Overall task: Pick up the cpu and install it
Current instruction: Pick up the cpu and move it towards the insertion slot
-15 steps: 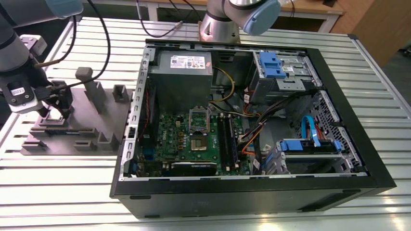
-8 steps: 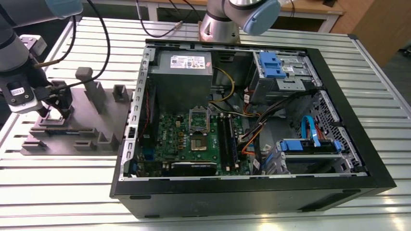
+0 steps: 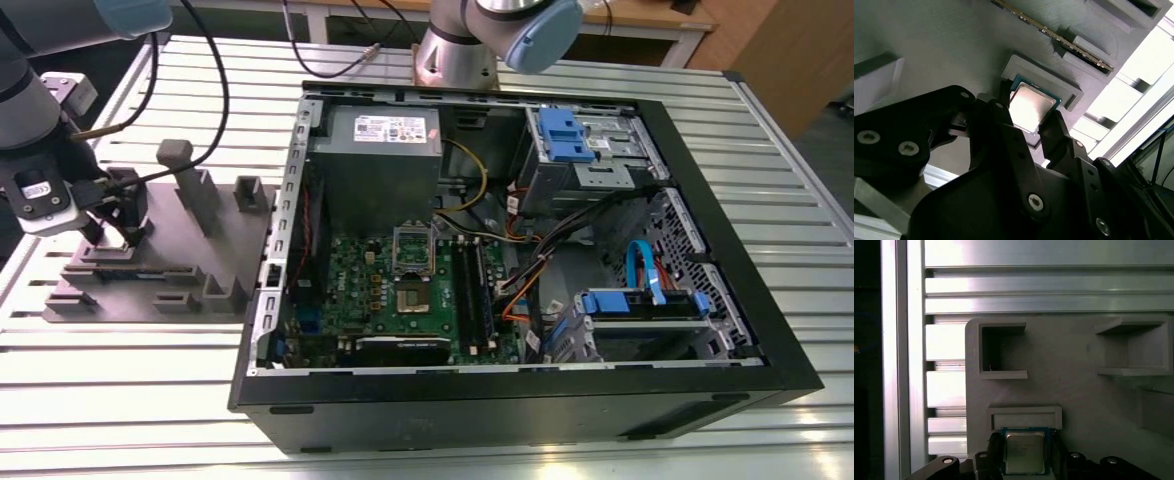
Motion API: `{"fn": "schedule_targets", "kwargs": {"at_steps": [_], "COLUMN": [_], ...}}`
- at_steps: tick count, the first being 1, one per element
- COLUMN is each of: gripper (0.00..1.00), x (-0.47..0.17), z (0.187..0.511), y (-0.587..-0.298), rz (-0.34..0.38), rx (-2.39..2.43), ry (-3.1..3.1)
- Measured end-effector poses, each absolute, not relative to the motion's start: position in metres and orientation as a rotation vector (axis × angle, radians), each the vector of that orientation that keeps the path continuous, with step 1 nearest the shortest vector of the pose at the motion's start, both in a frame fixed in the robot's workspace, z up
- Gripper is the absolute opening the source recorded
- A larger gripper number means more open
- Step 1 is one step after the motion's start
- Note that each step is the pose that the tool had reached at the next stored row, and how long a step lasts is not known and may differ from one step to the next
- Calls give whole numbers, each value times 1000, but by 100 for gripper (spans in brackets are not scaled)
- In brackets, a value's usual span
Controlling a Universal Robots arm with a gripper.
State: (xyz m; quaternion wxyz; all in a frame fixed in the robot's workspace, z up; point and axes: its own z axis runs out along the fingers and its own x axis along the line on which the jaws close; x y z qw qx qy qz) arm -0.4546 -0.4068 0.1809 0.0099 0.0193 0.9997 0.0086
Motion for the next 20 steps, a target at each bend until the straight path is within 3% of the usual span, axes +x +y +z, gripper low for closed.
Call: {"fn": "schedule_targets", "kwargs": {"at_steps": [10, 12, 13, 20], "gripper": [51, 52, 58, 58], "x": [-455, -455, -455, -457], "z": [181, 181, 181, 181], "y": [-407, -407, -407, -407], "rz": [27, 27, 27, 28], "rx": [60, 60, 61, 61], "ry": [3121, 3121, 3121, 3119]}}
